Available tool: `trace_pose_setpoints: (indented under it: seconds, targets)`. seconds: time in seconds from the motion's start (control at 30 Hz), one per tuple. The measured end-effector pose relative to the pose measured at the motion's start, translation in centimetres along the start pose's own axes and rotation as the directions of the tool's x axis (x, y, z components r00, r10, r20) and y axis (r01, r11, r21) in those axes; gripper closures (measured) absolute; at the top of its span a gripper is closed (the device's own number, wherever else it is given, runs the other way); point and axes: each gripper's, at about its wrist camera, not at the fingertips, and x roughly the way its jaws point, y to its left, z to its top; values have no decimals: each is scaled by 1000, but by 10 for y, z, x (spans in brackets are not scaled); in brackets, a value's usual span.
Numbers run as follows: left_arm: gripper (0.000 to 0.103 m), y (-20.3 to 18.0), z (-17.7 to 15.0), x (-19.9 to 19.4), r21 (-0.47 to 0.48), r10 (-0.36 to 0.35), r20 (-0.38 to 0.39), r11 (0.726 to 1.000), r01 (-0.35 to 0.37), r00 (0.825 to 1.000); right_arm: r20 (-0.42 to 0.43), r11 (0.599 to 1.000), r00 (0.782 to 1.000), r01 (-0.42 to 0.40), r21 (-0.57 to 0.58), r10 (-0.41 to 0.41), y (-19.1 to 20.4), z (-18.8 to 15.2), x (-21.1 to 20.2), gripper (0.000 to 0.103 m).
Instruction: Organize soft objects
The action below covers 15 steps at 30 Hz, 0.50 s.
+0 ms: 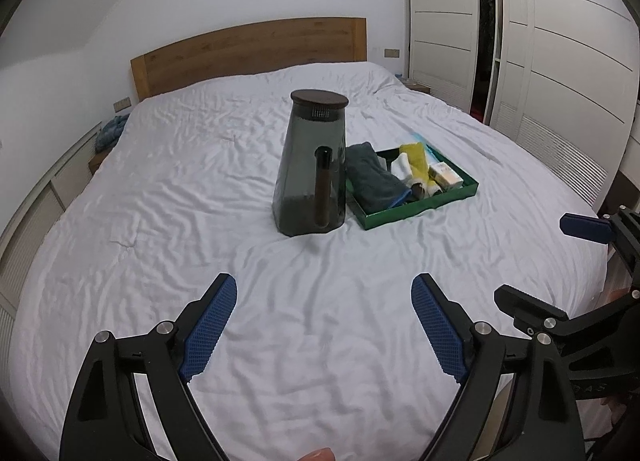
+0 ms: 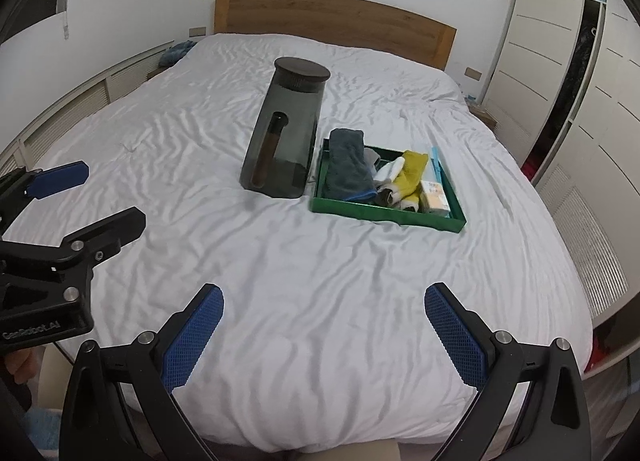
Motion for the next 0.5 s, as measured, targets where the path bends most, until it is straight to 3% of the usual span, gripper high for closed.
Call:
trace_pose_setpoints:
  seconds: [0.5]
  targets:
    - [18,3,-2,5,-13,-9,-21,1000,8,1000,3,1000,1000,-17,-11,17,5,2,5,0]
